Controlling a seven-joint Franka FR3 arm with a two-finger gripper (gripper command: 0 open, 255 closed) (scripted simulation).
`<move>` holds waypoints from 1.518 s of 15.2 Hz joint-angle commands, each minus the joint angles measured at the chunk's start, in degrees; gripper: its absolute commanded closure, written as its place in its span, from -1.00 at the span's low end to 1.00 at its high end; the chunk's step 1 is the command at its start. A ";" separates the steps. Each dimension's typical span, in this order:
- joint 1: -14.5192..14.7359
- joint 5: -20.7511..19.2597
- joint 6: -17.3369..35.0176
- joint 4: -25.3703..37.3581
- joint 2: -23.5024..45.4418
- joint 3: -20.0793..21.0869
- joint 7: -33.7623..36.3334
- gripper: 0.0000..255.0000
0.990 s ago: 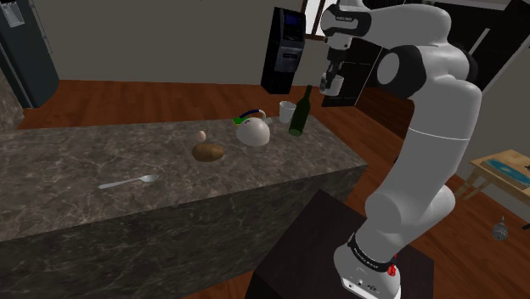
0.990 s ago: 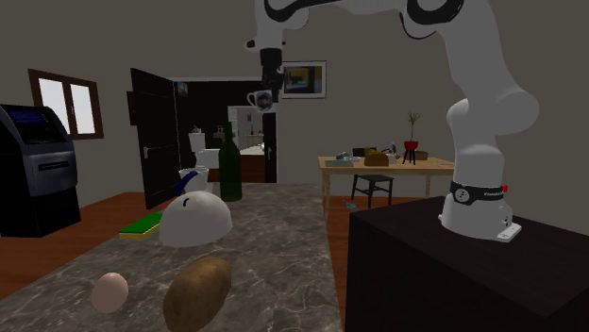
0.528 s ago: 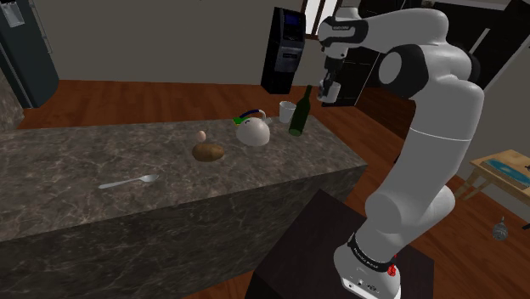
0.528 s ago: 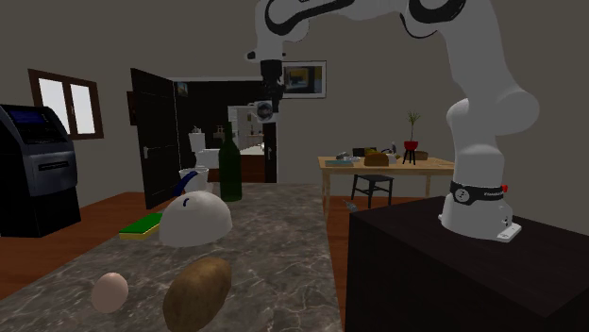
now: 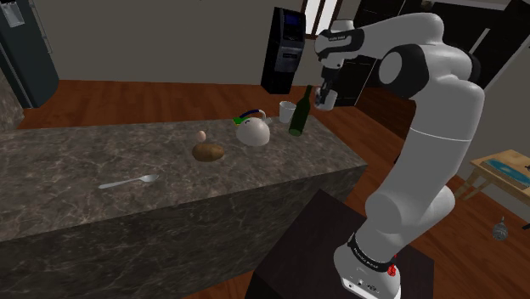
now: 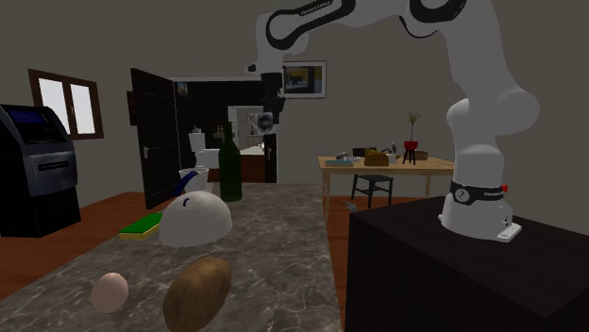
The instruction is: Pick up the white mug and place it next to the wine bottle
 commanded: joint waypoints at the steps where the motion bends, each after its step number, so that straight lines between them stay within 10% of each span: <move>1: -0.01 0.06 1.52 -1.13 0.37 0.03 0.10 1.00; 23: -0.30 0.89 16.65 -11.55 5.21 0.47 0.79 1.00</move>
